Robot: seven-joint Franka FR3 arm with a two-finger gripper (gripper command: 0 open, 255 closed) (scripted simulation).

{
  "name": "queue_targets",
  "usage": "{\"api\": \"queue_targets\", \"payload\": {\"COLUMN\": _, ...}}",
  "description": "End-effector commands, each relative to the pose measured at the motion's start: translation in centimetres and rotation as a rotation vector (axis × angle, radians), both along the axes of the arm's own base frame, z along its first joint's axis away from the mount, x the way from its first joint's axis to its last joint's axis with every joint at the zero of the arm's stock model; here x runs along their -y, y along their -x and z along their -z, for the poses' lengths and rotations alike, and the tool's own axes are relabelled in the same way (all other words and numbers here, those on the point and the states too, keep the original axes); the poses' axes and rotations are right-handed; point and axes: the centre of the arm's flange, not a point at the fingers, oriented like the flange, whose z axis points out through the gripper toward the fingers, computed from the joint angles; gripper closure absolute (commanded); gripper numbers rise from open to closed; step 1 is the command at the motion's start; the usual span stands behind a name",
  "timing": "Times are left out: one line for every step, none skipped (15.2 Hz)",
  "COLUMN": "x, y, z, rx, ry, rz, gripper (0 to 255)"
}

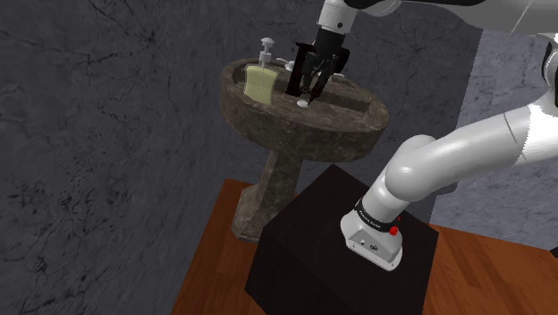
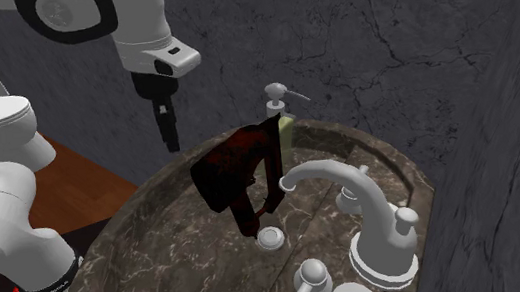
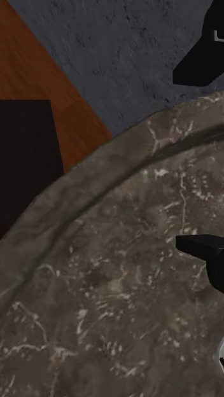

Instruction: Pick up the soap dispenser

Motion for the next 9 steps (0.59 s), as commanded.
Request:
{"api": "queue_targets", "payload": {"x": 0.7, "y": -2.1, "z": 0.7, "rx": 0.025, "ry": -0.005, "rz": -0.02, "gripper": 0}}
{"api": "queue_targets", "payload": {"x": 1.1, "y": -3.1, "z": 0.9, "rx": 0.036, "ry": -0.008, "rz": -0.03, "gripper": 0}}
{"api": "queue_targets", "payload": {"x": 1.5, "y": -4.2, "z": 1.0, "rx": 0.048, "ry": -0.011, "rz": -0.039, "gripper": 0}}
{"api": "queue_targets", "payload": {"x": 1.9, "y": -5.3, "z": 1.2, "rx": 0.06, "ry": -0.014, "rz": -0.049, "gripper": 0}}
{"api": "queue_targets", "payload": {"x": 2.3, "y": -6.5, "z": 1.3, "rx": 0.071, "ry": -0.017, "rz": -0.058, "gripper": 0}}
{"api": "queue_targets", "payload": {"x": 2.7, "y": -7.6, "z": 1.4, "rx": 0.083, "ry": -0.02, "rz": -0.068, "gripper": 0}}
{"api": "queue_targets", "payload": {"x": 3.1, "y": -8.7, "z": 1.5, "rx": 0.095, "ry": -0.023, "rz": -0.077, "gripper": 0}}
{"api": "queue_targets", "payload": {"x": 3.4, "y": -9.8, "z": 1.6, "rx": 0.106, "ry": -0.026, "rz": -0.087, "gripper": 0}}
{"api": "queue_targets", "payload": {"x": 3.8, "y": -10.9, "z": 1.7, "rx": 0.118, "ry": -0.029, "rz": -0.096, "gripper": 0}}
